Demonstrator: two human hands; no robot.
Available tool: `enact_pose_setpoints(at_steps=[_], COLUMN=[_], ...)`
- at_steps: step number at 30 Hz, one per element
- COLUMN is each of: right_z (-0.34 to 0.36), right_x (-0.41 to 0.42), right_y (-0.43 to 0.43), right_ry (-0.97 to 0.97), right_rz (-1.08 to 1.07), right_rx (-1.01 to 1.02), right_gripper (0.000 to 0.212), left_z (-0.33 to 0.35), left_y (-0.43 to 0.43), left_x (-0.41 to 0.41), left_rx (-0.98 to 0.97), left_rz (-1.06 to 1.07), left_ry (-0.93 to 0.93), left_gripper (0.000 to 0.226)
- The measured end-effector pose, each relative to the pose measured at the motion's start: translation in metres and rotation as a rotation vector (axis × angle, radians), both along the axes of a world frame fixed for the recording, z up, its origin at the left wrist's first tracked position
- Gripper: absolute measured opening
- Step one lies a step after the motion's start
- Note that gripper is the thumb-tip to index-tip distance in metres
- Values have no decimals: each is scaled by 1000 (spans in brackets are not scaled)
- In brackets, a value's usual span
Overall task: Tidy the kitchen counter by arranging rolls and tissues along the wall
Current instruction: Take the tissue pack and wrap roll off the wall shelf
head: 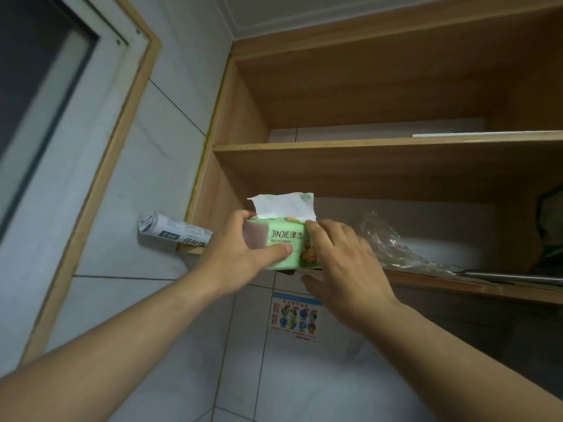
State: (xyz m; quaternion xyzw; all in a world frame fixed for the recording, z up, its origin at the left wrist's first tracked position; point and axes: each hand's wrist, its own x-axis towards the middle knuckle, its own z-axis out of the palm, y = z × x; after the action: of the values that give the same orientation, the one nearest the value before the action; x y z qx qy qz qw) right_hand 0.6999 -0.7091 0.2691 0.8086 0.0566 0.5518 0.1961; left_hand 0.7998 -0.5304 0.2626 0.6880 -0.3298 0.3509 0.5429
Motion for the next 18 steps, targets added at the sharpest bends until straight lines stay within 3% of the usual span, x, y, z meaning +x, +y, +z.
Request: enact_pose_setpoints(at_steps=[7, 18], right_z=[-21, -60], right_x=[-16, -39], right_y=[16, 19], right_ry=[25, 70], right_rz=[76, 209], right_rx=[36, 117], right_gripper=[83, 73], left_z=[-26, -70], left_y=[17, 38], left_x=[-30, -77], left_rx=[-1, 121], left_rz=[-88, -46], left_ry=[61, 45], left_gripper=[100, 107])
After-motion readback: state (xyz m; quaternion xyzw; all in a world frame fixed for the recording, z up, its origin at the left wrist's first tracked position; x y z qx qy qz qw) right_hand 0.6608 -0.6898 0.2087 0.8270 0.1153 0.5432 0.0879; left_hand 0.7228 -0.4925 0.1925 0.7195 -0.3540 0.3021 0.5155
